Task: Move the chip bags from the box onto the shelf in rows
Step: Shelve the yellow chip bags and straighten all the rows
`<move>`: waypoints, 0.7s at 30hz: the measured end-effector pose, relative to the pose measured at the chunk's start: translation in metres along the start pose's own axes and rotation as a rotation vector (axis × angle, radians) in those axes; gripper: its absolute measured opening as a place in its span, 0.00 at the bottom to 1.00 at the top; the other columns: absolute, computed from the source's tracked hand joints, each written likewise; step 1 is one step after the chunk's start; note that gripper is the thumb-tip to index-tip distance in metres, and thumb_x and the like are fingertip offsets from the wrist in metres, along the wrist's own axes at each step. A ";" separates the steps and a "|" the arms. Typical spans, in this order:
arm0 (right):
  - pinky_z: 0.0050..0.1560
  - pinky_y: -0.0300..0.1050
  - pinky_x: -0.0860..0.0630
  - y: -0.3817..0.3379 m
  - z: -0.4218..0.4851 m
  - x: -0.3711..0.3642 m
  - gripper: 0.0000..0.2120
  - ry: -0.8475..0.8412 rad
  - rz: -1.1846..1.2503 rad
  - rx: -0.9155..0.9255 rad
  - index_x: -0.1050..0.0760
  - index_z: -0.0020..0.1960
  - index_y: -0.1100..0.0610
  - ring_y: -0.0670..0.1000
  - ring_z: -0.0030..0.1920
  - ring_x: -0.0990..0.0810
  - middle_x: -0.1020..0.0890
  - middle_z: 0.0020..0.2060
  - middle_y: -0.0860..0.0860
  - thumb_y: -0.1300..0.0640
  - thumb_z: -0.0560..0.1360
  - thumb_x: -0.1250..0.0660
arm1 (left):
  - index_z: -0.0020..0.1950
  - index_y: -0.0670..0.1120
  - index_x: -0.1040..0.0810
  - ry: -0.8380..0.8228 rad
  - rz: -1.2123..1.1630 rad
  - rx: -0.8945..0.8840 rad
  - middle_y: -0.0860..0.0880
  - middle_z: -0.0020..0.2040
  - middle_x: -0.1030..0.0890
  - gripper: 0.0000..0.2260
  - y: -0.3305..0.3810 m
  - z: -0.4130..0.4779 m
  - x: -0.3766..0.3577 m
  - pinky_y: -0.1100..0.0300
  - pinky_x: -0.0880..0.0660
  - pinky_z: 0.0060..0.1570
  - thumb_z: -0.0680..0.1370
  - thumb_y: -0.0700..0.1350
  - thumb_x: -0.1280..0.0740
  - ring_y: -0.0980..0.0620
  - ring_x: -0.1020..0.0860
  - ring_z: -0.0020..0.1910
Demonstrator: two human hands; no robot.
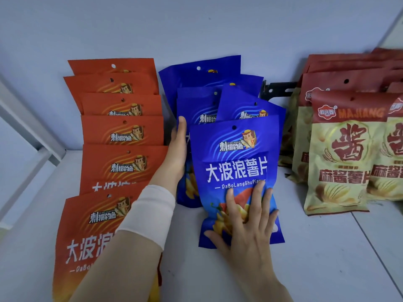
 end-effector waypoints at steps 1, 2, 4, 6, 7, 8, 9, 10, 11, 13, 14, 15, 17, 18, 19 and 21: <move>0.57 0.74 0.37 0.002 0.001 0.001 0.39 -0.004 0.004 -0.004 0.47 0.72 0.48 0.68 0.71 0.49 0.48 0.72 0.65 0.32 0.67 0.45 | 0.70 0.56 0.34 -0.003 -0.008 -0.015 0.52 0.64 0.24 0.46 0.001 0.000 -0.001 0.45 0.29 0.61 0.58 0.78 0.37 0.49 0.23 0.60; 0.57 0.74 0.38 0.003 0.001 0.002 0.39 -0.006 0.008 -0.008 0.47 0.72 0.47 0.68 0.71 0.49 0.48 0.72 0.64 0.32 0.67 0.45 | 0.70 0.54 0.34 -0.010 -0.013 -0.036 0.51 0.63 0.23 0.45 0.005 -0.003 -0.003 0.45 0.28 0.61 0.60 0.76 0.36 0.49 0.23 0.60; 0.57 0.74 0.37 0.005 0.001 0.004 0.39 -0.002 0.012 -0.003 0.47 0.72 0.47 0.68 0.71 0.49 0.48 0.72 0.64 0.32 0.66 0.44 | 0.70 0.51 0.33 -0.026 -0.024 -0.069 0.49 0.62 0.22 0.37 0.017 -0.013 -0.012 0.46 0.26 0.59 0.67 0.70 0.36 0.49 0.22 0.58; 0.56 0.74 0.37 0.005 0.000 0.006 0.41 0.004 0.002 0.012 0.47 0.72 0.47 0.68 0.71 0.48 0.47 0.72 0.63 0.32 0.64 0.40 | 0.69 0.48 0.33 -0.034 -0.050 -0.084 0.46 0.61 0.22 0.25 0.020 -0.015 -0.020 0.47 0.24 0.56 0.76 0.60 0.37 0.47 0.21 0.56; 0.55 0.74 0.36 0.005 0.001 0.006 0.44 0.003 -0.005 0.017 0.47 0.72 0.46 0.68 0.71 0.48 0.47 0.73 0.63 0.32 0.63 0.36 | 0.68 0.48 0.32 -0.039 -0.069 -0.083 0.45 0.60 0.22 0.22 0.018 -0.012 -0.022 0.48 0.23 0.54 0.78 0.56 0.38 0.47 0.21 0.55; 0.55 0.75 0.36 0.006 0.001 0.006 0.46 0.000 -0.009 0.019 0.47 0.73 0.46 0.68 0.71 0.48 0.47 0.73 0.62 0.33 0.61 0.33 | 0.68 0.47 0.31 -0.053 -0.092 -0.080 0.45 0.59 0.21 0.21 0.017 -0.010 -0.025 0.48 0.23 0.53 0.78 0.54 0.37 0.46 0.20 0.53; 0.56 0.74 0.37 0.006 0.000 0.006 0.46 -0.002 -0.011 0.022 0.47 0.73 0.46 0.68 0.71 0.48 0.48 0.74 0.61 0.33 0.61 0.33 | 0.67 0.47 0.31 -0.064 -0.123 -0.070 0.45 0.58 0.21 0.22 0.015 -0.009 -0.027 0.49 0.23 0.51 0.76 0.55 0.35 0.46 0.20 0.52; 0.56 0.74 0.38 0.006 0.000 0.007 0.45 0.001 -0.012 0.025 0.47 0.73 0.46 0.67 0.71 0.49 0.50 0.75 0.60 0.32 0.62 0.36 | 0.67 0.45 0.30 -0.070 -0.154 -0.051 0.44 0.58 0.21 0.25 0.013 -0.008 -0.029 0.49 0.23 0.50 0.74 0.56 0.34 0.46 0.20 0.51; 0.57 0.72 0.39 0.006 0.000 0.007 0.43 0.003 -0.015 0.026 0.47 0.73 0.46 0.66 0.72 0.49 0.53 0.75 0.58 0.31 0.63 0.39 | 0.67 0.44 0.30 -0.076 -0.179 -0.034 0.43 0.57 0.21 0.26 0.012 -0.008 -0.031 0.50 0.23 0.48 0.73 0.55 0.33 0.46 0.20 0.50; 0.58 0.71 0.39 0.007 -0.001 0.007 0.43 0.004 -0.022 0.030 0.46 0.73 0.45 0.67 0.72 0.49 0.55 0.75 0.58 0.30 0.62 0.38 | 0.66 0.42 0.30 -0.082 -0.194 -0.044 0.42 0.57 0.21 0.24 0.010 -0.007 -0.032 0.51 0.23 0.47 0.75 0.53 0.34 0.45 0.20 0.48; 0.58 0.71 0.38 0.006 -0.001 0.007 0.45 0.002 -0.023 0.035 0.46 0.72 0.45 0.67 0.71 0.48 0.54 0.75 0.58 0.31 0.61 0.36 | 0.65 0.41 0.29 -0.089 -0.209 -0.048 0.42 0.56 0.21 0.24 0.010 -0.007 -0.032 0.51 0.23 0.47 0.74 0.53 0.33 0.45 0.20 0.47; 0.58 0.72 0.37 0.006 -0.002 0.007 0.46 0.000 -0.024 0.040 0.46 0.72 0.45 0.68 0.71 0.47 0.54 0.75 0.58 0.31 0.60 0.34 | 0.64 0.42 0.28 -0.091 -0.227 -0.041 0.43 0.54 0.20 0.24 0.007 -0.007 -0.031 0.52 0.23 0.47 0.72 0.54 0.33 0.46 0.20 0.46; 0.58 0.71 0.38 0.006 -0.002 0.007 0.45 -0.008 -0.026 0.043 0.46 0.73 0.45 0.68 0.71 0.47 0.52 0.75 0.59 0.31 0.61 0.35 | 0.61 0.44 0.28 -0.087 -0.224 -0.032 0.47 0.49 0.20 0.23 0.005 -0.004 -0.029 0.54 0.23 0.44 0.71 0.55 0.34 0.49 0.20 0.44; 0.59 0.70 0.38 0.007 -0.002 0.007 0.42 -0.012 -0.019 0.040 0.46 0.73 0.45 0.67 0.71 0.47 0.51 0.75 0.59 0.31 0.64 0.38 | 0.60 0.44 0.28 -0.086 -0.227 -0.025 0.47 0.49 0.20 0.23 0.004 -0.004 -0.028 0.54 0.23 0.44 0.71 0.55 0.34 0.49 0.20 0.43; 0.60 0.70 0.38 0.007 -0.002 0.008 0.38 -0.011 0.002 0.033 0.47 0.73 0.46 0.67 0.72 0.47 0.50 0.75 0.59 0.31 0.68 0.42 | 0.61 0.43 0.28 -0.093 -0.245 -0.016 0.46 0.50 0.20 0.26 0.003 -0.003 -0.029 0.53 0.23 0.44 0.68 0.57 0.32 0.48 0.20 0.44; 0.63 0.68 0.37 0.011 -0.001 0.012 0.30 0.023 0.083 0.002 0.49 0.74 0.48 0.63 0.73 0.47 0.49 0.75 0.56 0.36 0.76 0.52 | 0.64 0.43 0.28 -0.080 -0.280 -0.026 0.43 0.54 0.20 0.36 0.004 -0.004 -0.031 0.50 0.23 0.47 0.62 0.59 0.28 0.44 0.20 0.48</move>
Point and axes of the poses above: each hand's wrist, its own z-axis towards the middle knuckle, its own x-axis out of the back of the hand, y = z × x, the point moved 9 cm from there along z, towards the middle knuckle
